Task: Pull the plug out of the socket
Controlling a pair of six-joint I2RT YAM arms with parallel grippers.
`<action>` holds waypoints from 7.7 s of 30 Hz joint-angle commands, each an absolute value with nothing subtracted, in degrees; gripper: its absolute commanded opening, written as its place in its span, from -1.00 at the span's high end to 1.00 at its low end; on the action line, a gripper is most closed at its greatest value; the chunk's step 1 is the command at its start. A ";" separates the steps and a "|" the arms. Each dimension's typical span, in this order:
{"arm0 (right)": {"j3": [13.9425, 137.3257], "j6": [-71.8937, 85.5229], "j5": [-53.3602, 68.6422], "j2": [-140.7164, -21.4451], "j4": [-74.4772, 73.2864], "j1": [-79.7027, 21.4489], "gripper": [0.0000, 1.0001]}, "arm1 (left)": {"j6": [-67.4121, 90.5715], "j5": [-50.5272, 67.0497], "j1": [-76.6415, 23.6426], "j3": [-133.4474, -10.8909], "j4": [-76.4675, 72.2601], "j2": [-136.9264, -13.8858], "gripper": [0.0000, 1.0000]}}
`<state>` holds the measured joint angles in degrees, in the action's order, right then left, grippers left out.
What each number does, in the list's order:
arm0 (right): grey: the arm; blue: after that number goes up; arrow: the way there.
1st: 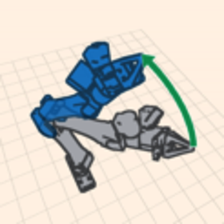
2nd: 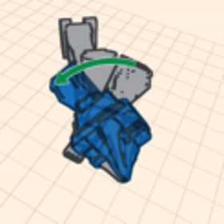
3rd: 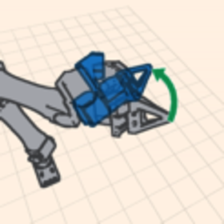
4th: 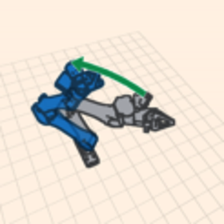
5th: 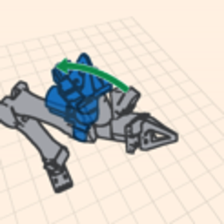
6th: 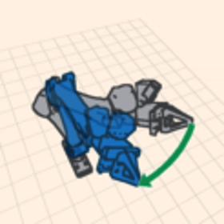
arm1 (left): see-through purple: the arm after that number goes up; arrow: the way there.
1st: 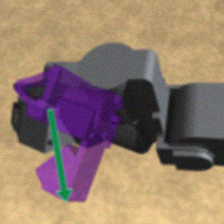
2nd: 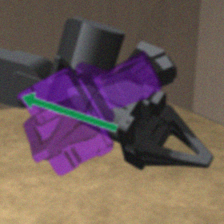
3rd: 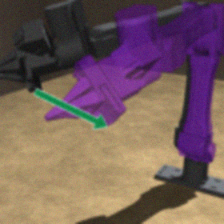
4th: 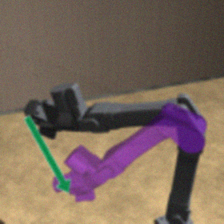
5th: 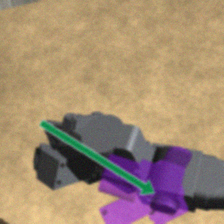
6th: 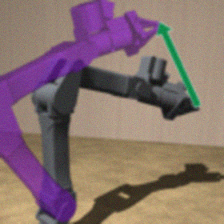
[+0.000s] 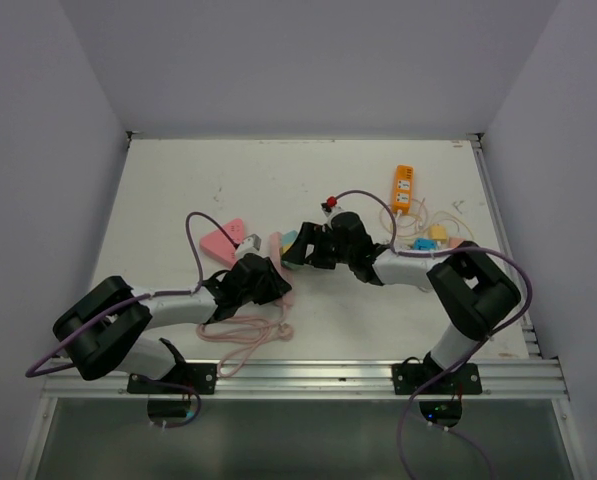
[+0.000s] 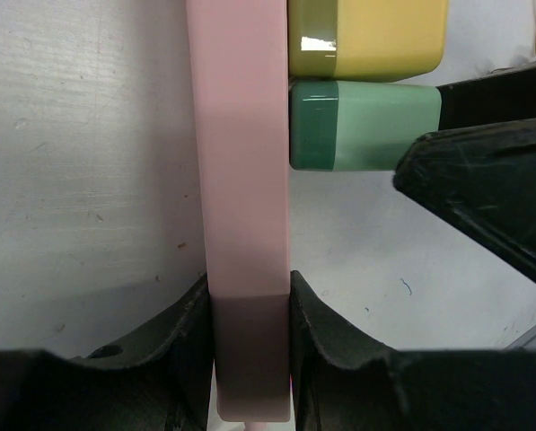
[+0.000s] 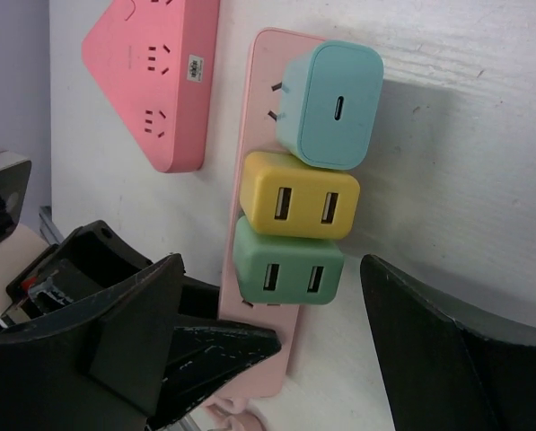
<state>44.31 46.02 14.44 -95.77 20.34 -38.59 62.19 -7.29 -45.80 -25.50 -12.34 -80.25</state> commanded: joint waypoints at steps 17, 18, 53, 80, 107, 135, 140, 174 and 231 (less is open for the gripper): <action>44.13 47.37 18.63 -98.79 27.95 -39.46 0.84 | 58.27 -7.30 -45.44 -23.29 -9.14 -80.07 0.69; 43.95 47.29 18.63 -98.62 27.86 -39.64 0.88 | 58.18 -7.29 -45.53 -23.12 -9.40 -79.89 0.50; 35.95 50.54 14.94 -90.44 35.15 -43.33 1.00 | 68.11 -9.58 -42.10 -20.48 -5.62 -82.62 1.00; 33.58 47.64 11.08 -77.26 22.42 -34.46 1.00 | 68.38 -13.54 -41.75 -22.76 2.46 -82.18 1.00; 27.60 44.21 -5.61 -70.93 1.76 -16.79 -0.53 | 61.00 -8.00 -43.07 -23.99 -6.24 -83.67 1.00; 36.38 49.83 10.36 -78.56 19.68 -31.28 -0.84 | 58.71 -5.28 -44.91 -25.93 -8.26 -86.13 1.00; 41.04 50.09 15.90 -88.93 25.21 -32.87 -0.83 | 58.45 -4.75 -45.00 -25.93 -8.70 -86.57 1.00; 41.66 47.81 20.66 -98.44 29.09 -37.53 1.00 | 59.15 -4.66 -45.00 -23.38 -13.45 -82.53 -0.14; 38.66 45.62 13.56 -83.67 14.61 -31.89 1.00 | 66.80 -12.83 -43.15 -27.50 2.45 -88.77 1.00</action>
<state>35.24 49.45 19.11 -87.81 20.12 -32.51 65.39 1.98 -45.39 -29.45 -15.88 -86.28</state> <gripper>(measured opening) 0.474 0.357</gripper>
